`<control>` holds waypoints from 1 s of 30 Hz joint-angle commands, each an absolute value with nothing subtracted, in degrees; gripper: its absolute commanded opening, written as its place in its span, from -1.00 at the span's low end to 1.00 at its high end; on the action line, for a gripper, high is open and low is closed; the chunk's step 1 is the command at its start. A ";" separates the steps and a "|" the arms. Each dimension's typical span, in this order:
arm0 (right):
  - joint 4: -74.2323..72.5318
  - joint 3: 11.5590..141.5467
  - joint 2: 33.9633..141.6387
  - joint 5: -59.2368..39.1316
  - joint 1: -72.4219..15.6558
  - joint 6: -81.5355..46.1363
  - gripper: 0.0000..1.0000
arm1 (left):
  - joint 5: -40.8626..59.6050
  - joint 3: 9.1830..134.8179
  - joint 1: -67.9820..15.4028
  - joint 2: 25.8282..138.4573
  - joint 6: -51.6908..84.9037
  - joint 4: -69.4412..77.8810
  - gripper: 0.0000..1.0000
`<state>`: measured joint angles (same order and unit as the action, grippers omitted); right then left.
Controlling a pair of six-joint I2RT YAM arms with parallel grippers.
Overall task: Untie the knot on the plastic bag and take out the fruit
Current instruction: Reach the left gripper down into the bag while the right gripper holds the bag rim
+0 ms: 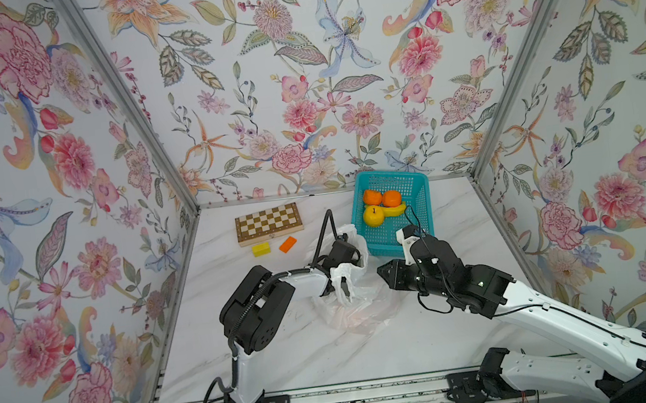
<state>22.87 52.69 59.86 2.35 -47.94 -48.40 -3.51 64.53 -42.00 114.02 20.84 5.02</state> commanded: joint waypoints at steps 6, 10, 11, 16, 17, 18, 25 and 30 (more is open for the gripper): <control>23.91 52.39 58.73 5.04 -48.24 -49.05 0.25 | -1.18 62.61 -41.68 108.00 20.50 4.26 -0.27; 23.91 52.56 58.32 5.67 -48.18 -49.13 0.55 | -1.72 61.56 -42.23 104.75 20.53 3.37 -0.29; 23.88 52.56 58.12 5.73 -48.21 -49.15 0.61 | -1.99 61.25 -42.36 103.96 20.48 3.23 -0.29; 23.82 52.82 57.44 6.43 -48.18 -49.13 0.76 | -3.03 59.88 -43.35 99.64 20.31 2.08 -0.31; 23.80 52.86 57.32 6.50 -48.23 -49.06 0.79 | -3.07 59.56 -43.52 98.85 20.22 1.84 -0.31; 23.82 52.91 57.18 6.50 -48.17 -49.07 0.82 | -3.29 59.20 -43.80 97.83 20.26 1.49 -0.32; 23.91 53.57 56.62 6.99 -47.89 -48.52 0.95 | -4.17 56.17 -45.01 91.76 20.19 0.78 -0.32; 23.88 54.48 57.21 6.39 -47.80 -48.16 0.97 | -5.19 54.17 -45.29 86.48 20.71 -0.59 -0.33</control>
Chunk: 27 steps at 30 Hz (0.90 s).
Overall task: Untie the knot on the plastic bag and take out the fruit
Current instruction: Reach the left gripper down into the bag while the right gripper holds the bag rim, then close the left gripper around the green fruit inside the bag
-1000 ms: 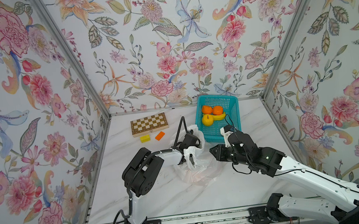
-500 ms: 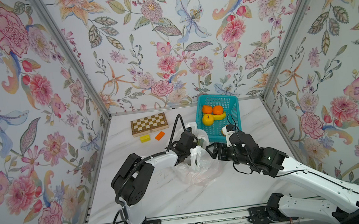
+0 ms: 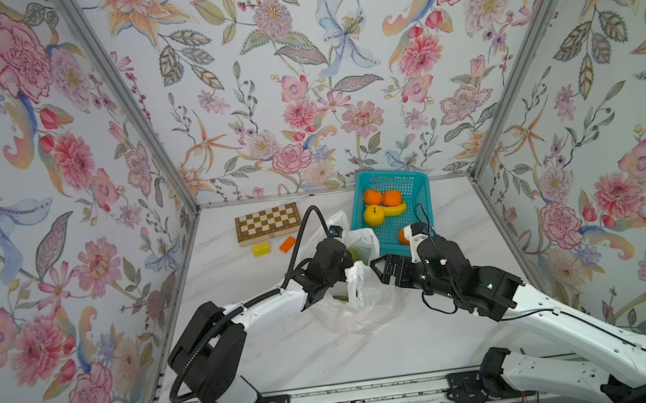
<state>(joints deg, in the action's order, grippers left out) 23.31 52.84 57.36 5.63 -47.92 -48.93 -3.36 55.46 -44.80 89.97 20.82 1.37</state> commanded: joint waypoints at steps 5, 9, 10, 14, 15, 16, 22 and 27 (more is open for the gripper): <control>22.82 55.84 58.27 4.70 -47.73 -46.58 0.98 | -5.47 51.86 -45.74 79.73 21.43 -1.89 -0.41; 20.31 58.27 61.29 1.52 -47.82 -43.26 0.98 | -3.58 49.43 -45.79 74.29 22.10 -1.04 -0.45; 20.71 59.09 62.53 1.22 -47.86 -42.87 0.98 | -2.61 48.89 -45.74 73.19 22.23 -0.72 -0.45; 23.33 59.22 65.97 3.40 -47.82 -40.99 0.98 | 6.80 46.85 -45.90 71.45 22.53 1.97 -0.36; 24.95 58.58 66.09 5.11 -47.76 -40.59 0.98 | 8.52 46.48 -46.69 71.69 22.91 2.03 -0.36; 26.20 57.61 65.72 6.04 -47.58 -39.95 0.97 | 9.49 46.24 -47.98 72.00 22.94 1.73 -0.36; 30.91 46.74 60.38 3.78 -45.53 -39.93 0.52 | 7.52 40.91 -59.06 74.14 24.22 4.00 -0.35; 32.51 39.74 54.74 2.48 -43.59 -43.90 0.41 | 1.44 35.41 -67.23 77.93 24.92 10.15 -0.35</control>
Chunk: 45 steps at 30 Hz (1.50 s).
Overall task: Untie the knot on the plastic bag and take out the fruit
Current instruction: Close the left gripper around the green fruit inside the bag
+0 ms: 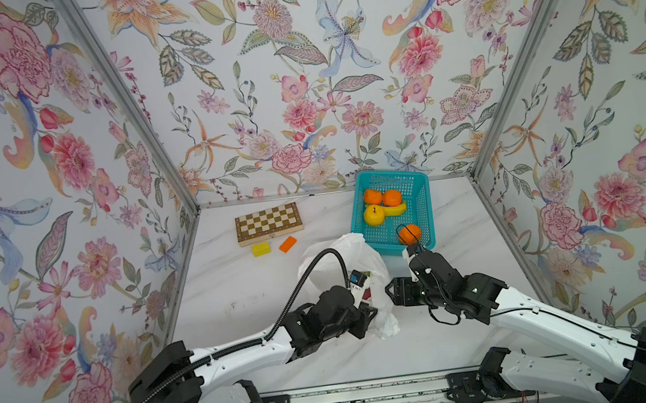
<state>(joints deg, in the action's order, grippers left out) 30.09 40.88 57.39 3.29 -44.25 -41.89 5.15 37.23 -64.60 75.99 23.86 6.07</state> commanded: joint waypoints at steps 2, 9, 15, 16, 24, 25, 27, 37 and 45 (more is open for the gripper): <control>32.00 40.05 53.00 1.21 -43.59 -43.97 0.46 | 0.71 34.45 -68.77 79.52 25.34 12.73 -0.31; 28.45 43.39 50.77 -2.84 -43.94 -44.24 0.76 | -4.63 31.36 -68.94 74.98 25.33 18.00 -0.10; 22.10 44.38 54.54 -5.78 -44.77 -44.54 0.81 | -9.58 32.82 -66.66 67.30 22.23 11.87 -0.08; 21.76 44.34 55.44 -5.89 -44.88 -44.49 0.74 | -9.59 33.08 -66.07 66.45 21.94 11.18 -0.08; 22.63 43.57 59.07 -5.45 -45.81 -44.98 -0.14 | -10.01 37.57 -61.23 67.19 20.76 5.73 -0.11; 23.44 43.52 58.94 -4.97 -45.94 -45.04 -0.25 | -8.97 38.24 -60.11 68.21 20.68 5.92 -0.11; 24.58 43.04 58.29 -4.09 -46.20 -44.99 -0.36 | -6.05 39.68 -58.17 70.70 20.43 6.64 -0.12; 30.74 39.20 51.60 1.97 -46.49 -46.30 -0.75 | -4.25 45.37 -53.59 85.17 19.85 13.40 -0.14; 30.49 39.85 51.61 1.89 -46.63 -46.99 -0.82 | 2.08 51.24 -49.19 96.76 22.24 15.87 0.00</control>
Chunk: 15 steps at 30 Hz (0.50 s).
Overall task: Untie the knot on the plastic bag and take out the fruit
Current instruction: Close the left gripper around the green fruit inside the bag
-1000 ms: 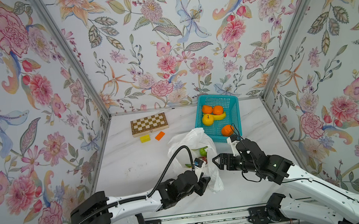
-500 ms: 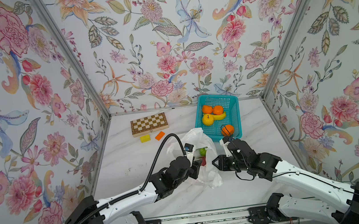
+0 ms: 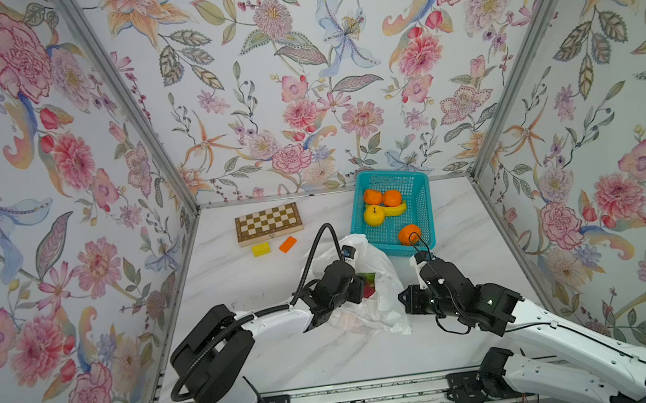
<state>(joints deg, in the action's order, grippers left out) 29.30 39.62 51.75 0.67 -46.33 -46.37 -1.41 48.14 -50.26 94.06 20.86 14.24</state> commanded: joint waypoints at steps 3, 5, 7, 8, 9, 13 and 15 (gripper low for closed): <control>30.43 40.40 51.99 2.00 -46.76 -47.03 -0.82 | 3.58 54.55 -48.14 100.33 24.14 14.04 0.05; 30.37 40.58 52.16 2.10 -46.79 -47.09 -0.82 | 3.38 55.85 -47.79 101.99 25.61 13.78 0.15; 30.32 40.78 52.29 2.05 -46.85 -47.11 -0.82 | 3.69 56.88 -47.50 103.26 26.59 14.15 0.35; 30.24 40.77 52.29 2.10 -46.86 -47.11 -0.82 | 3.75 57.38 -47.43 103.84 26.70 14.24 0.44; 30.16 40.83 52.31 2.04 -46.89 -47.22 -0.82 | 3.45 58.08 -47.31 104.50 26.82 13.98 0.52; 30.21 41.01 52.35 2.23 -47.02 -47.28 -0.81 | 1.82 60.51 -47.13 107.39 26.38 11.89 0.67; 30.19 41.04 52.30 2.36 -47.09 -47.30 -0.81 | 1.62 61.46 -47.08 108.93 26.22 10.94 0.69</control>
<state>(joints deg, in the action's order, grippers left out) 29.36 39.70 52.12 1.10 -46.65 -46.61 2.61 59.37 -47.88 106.56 26.00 13.26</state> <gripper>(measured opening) 0.094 0.840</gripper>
